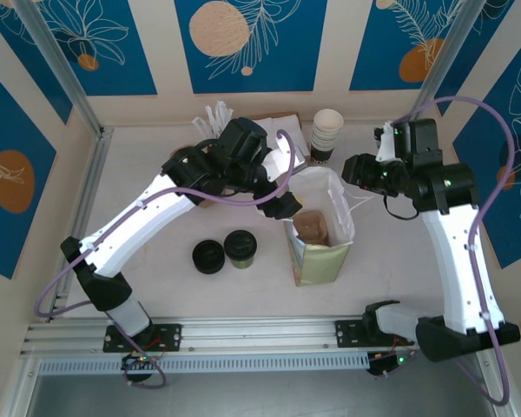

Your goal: Pack the takeout coffee

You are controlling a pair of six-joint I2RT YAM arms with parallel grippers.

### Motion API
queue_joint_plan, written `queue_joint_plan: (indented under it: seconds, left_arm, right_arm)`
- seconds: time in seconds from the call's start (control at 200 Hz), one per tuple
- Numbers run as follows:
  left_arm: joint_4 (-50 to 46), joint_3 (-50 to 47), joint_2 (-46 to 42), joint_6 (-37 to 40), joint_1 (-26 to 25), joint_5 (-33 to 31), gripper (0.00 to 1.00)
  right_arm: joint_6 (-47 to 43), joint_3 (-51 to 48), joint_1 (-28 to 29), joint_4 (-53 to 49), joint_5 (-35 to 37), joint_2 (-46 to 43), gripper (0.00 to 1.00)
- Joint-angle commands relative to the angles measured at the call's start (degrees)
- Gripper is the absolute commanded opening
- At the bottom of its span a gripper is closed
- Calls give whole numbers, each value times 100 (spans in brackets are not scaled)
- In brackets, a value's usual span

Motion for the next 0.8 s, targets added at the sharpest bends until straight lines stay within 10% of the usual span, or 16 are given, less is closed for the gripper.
queue_joint_plan:
  seconds: [0.0, 0.795]
  left_arm:
    - [150, -119, -233, 29, 46, -94, 94]
    - [199, -352, -406, 27, 77, -136, 95]
  right_arm:
    - [-287, -174, -94, 173, -269, 228, 46]
    - [-467, -1134, -174, 739, -729, 1166, 53]
